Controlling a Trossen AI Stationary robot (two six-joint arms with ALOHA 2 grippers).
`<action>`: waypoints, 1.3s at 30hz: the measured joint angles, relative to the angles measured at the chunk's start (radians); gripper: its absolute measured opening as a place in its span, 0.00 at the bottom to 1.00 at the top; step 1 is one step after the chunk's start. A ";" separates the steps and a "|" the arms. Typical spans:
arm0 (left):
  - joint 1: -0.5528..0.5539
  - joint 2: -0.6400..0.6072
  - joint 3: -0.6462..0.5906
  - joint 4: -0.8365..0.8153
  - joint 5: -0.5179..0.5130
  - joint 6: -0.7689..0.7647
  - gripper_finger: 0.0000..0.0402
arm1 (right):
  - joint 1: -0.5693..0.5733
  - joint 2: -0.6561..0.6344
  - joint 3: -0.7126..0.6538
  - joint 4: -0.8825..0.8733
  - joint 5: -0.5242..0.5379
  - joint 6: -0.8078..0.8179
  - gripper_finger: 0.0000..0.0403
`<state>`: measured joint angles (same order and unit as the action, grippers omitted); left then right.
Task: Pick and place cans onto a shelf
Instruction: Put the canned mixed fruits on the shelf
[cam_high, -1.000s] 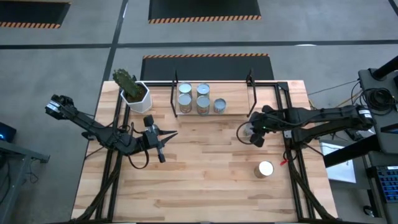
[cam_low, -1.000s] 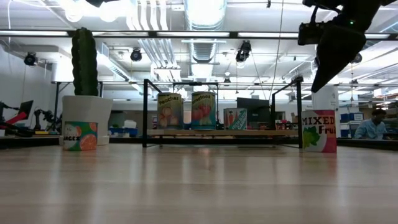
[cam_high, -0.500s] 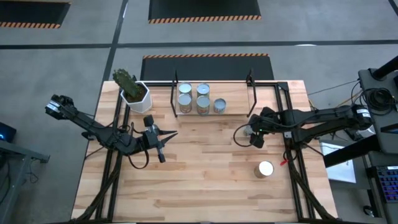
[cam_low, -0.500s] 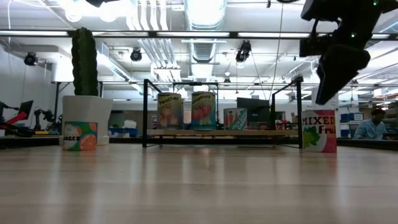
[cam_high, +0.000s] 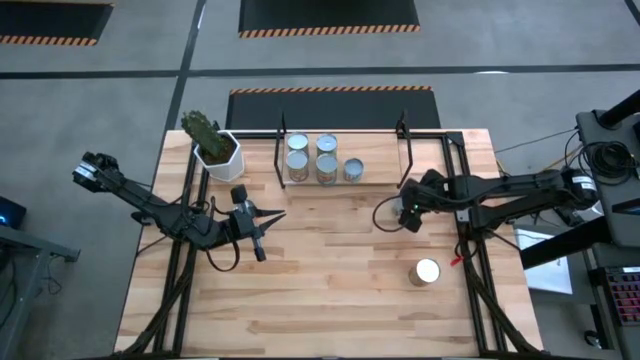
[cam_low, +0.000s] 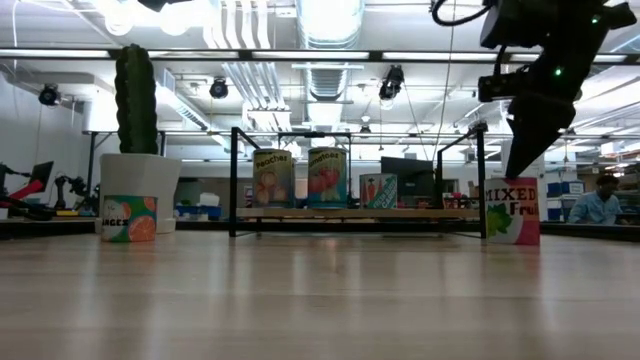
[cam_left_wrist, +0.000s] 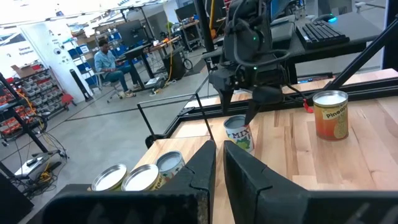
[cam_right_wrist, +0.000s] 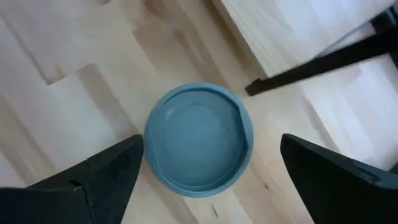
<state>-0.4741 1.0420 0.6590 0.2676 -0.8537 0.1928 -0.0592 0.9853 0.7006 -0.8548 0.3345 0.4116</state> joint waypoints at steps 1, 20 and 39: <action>0.000 0.000 0.000 0.000 0.000 0.000 0.03 | -0.007 0.002 -0.002 -0.001 -0.006 0.007 0.91; 0.000 0.000 0.000 -0.001 0.000 0.000 0.03 | -0.046 0.132 -0.003 0.083 -0.049 0.004 0.87; 0.000 0.000 0.000 0.000 0.000 0.000 0.03 | 0.028 0.125 0.098 0.096 -0.156 0.085 0.70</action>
<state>-0.4740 1.0420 0.6590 0.2680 -0.8537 0.1932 -0.0315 1.1107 0.7989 -0.7585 0.1788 0.4963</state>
